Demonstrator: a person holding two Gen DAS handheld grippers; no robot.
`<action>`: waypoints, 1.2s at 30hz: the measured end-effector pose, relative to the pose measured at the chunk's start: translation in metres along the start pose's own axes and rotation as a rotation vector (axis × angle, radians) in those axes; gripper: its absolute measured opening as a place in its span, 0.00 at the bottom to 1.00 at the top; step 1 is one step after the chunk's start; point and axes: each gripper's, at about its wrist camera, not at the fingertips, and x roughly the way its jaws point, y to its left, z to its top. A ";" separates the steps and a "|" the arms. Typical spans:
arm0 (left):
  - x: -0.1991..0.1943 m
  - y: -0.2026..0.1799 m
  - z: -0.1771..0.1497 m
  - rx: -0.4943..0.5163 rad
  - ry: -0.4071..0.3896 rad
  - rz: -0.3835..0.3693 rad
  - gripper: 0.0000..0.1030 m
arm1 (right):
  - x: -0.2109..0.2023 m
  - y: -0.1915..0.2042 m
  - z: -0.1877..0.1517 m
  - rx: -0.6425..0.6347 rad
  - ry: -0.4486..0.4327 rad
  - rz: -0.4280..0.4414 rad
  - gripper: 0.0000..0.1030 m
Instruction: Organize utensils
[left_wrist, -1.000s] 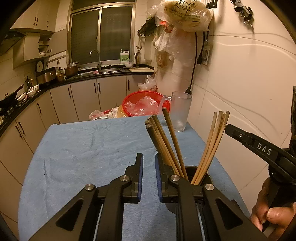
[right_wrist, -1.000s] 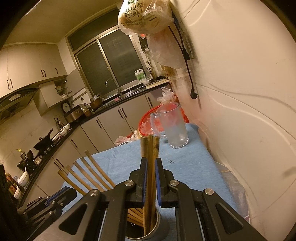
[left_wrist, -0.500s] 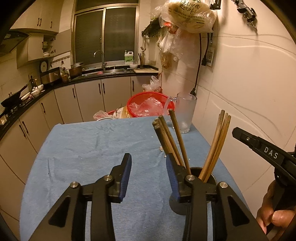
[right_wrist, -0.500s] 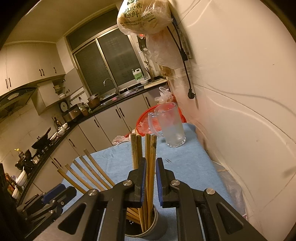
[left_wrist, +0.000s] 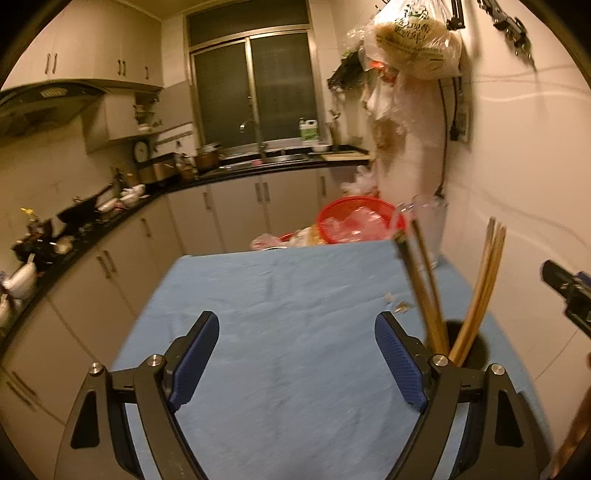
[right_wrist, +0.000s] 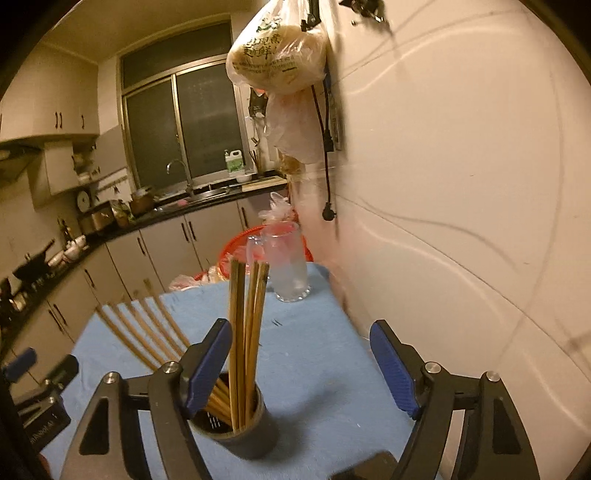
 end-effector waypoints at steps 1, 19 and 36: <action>-0.003 0.003 -0.003 0.000 -0.004 0.011 0.86 | -0.005 0.001 -0.003 -0.006 0.000 -0.009 0.79; -0.054 0.027 -0.069 0.119 0.005 0.108 0.95 | -0.079 0.019 -0.080 -0.034 0.026 -0.129 0.80; -0.052 0.028 -0.088 0.116 0.062 0.056 0.95 | -0.078 0.032 -0.100 -0.077 0.074 -0.159 0.80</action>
